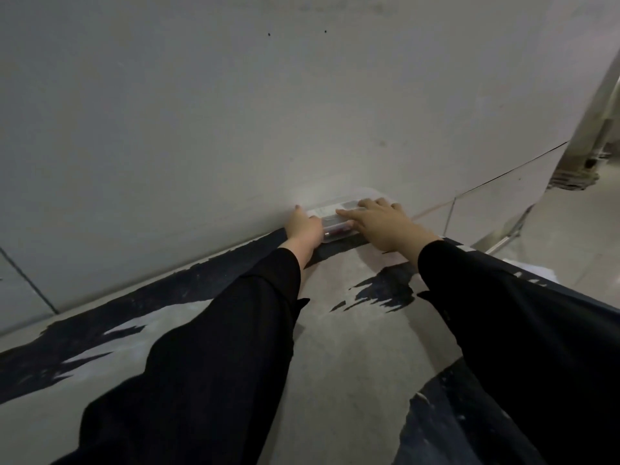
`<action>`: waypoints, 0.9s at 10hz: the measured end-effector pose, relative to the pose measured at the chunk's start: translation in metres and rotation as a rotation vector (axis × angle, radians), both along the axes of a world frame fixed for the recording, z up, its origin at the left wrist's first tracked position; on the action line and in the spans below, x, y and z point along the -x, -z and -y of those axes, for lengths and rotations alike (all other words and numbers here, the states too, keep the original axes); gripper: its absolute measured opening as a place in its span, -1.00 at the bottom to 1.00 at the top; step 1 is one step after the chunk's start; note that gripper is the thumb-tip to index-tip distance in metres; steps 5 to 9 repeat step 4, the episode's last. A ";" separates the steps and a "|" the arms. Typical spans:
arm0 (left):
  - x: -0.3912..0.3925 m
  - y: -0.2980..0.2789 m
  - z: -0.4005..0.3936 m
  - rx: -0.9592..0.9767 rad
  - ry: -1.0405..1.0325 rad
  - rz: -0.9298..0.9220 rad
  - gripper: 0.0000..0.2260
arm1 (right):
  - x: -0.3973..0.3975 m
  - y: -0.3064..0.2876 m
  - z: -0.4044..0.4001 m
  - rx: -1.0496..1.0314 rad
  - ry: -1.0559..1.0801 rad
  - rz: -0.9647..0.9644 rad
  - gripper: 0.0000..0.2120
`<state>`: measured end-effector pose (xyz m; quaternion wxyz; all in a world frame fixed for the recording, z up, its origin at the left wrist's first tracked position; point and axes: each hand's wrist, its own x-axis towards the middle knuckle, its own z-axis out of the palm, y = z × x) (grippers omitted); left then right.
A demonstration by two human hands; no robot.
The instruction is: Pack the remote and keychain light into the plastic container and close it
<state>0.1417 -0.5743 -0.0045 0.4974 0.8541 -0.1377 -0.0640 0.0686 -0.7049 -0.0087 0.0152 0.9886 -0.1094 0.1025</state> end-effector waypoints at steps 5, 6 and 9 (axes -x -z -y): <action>0.059 -0.069 -0.113 -0.078 0.046 0.121 -0.55 | 0.042 -0.037 -0.097 -0.025 -0.032 0.009 -0.48; 0.059 -0.069 -0.113 -0.078 0.046 0.121 -0.55 | 0.042 -0.037 -0.097 -0.025 -0.032 0.009 -0.48; 0.059 -0.069 -0.113 -0.078 0.046 0.121 -0.55 | 0.042 -0.037 -0.097 -0.025 -0.032 0.009 -0.48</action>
